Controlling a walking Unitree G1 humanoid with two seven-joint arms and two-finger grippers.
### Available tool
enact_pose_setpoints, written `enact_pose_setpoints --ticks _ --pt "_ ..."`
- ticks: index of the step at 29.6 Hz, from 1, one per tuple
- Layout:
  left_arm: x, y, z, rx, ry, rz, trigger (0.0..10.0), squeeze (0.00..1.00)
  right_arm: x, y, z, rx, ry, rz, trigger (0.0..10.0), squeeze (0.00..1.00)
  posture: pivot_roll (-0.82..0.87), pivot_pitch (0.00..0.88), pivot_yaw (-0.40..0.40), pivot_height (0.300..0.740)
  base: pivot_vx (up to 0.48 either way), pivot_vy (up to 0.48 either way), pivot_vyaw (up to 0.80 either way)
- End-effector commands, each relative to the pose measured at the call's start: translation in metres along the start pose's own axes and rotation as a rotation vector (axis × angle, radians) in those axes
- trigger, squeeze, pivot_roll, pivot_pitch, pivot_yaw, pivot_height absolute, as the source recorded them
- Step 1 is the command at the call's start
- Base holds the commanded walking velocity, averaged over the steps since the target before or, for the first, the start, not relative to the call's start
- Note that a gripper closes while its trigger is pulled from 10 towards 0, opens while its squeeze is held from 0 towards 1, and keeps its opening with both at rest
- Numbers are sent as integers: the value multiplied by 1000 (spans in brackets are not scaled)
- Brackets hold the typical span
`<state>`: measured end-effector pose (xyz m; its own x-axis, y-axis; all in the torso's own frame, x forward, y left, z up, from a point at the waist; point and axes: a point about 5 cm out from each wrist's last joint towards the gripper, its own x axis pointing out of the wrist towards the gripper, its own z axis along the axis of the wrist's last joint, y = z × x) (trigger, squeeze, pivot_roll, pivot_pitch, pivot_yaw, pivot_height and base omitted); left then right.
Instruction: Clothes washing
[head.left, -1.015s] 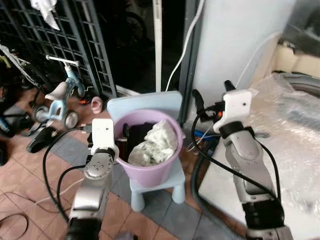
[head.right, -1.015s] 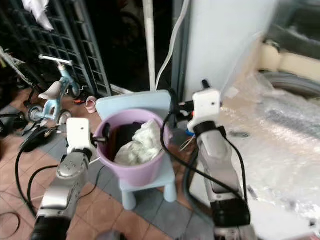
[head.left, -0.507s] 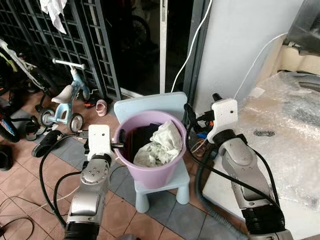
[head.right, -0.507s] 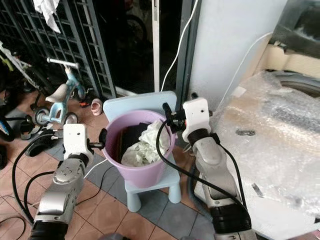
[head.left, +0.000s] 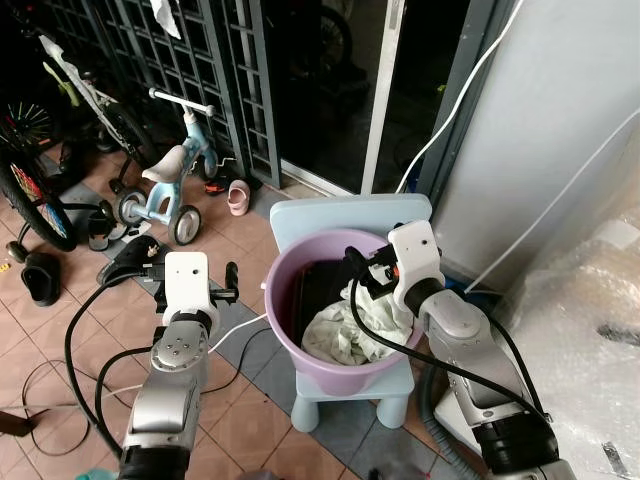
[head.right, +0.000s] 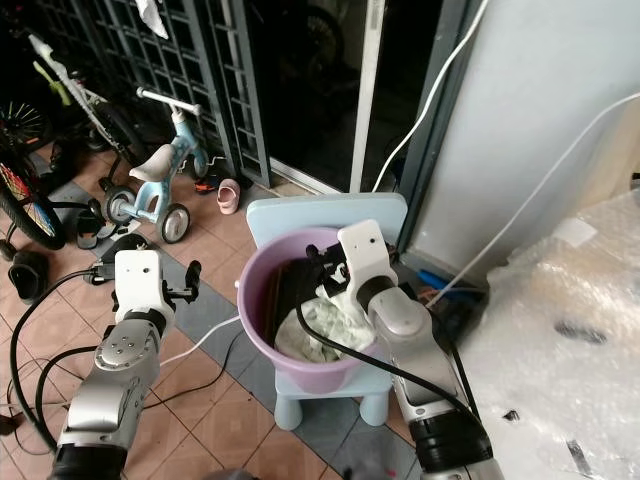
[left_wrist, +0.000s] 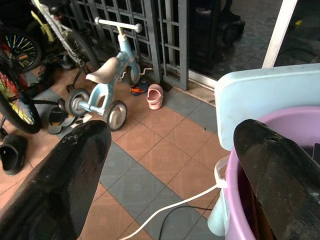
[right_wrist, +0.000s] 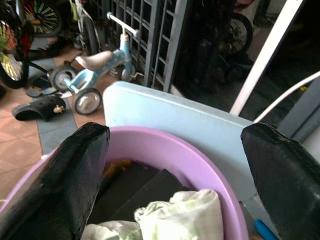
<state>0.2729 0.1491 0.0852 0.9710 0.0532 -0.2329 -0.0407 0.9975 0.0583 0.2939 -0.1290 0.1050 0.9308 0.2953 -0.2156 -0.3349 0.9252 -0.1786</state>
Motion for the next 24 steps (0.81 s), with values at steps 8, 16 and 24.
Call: enact_pose_setpoints --ticks 8,16,24 --pt "-10 -3 -6 13 40 -22 10000 0 -1 -16 -32 33 226 -114 10000 0 -25 0 16 740 0 0 0" --pt "-24 9 -17 46 104 -5 10000 0 -1 -11 -51 77 336 -124 10000 0 11 15 -6 740 0 0 0" --pt "-55 29 -35 88 202 19 10000 0 1 -3 -77 65 468 -119 10000 0 43 94 -36 740 0 0 0"
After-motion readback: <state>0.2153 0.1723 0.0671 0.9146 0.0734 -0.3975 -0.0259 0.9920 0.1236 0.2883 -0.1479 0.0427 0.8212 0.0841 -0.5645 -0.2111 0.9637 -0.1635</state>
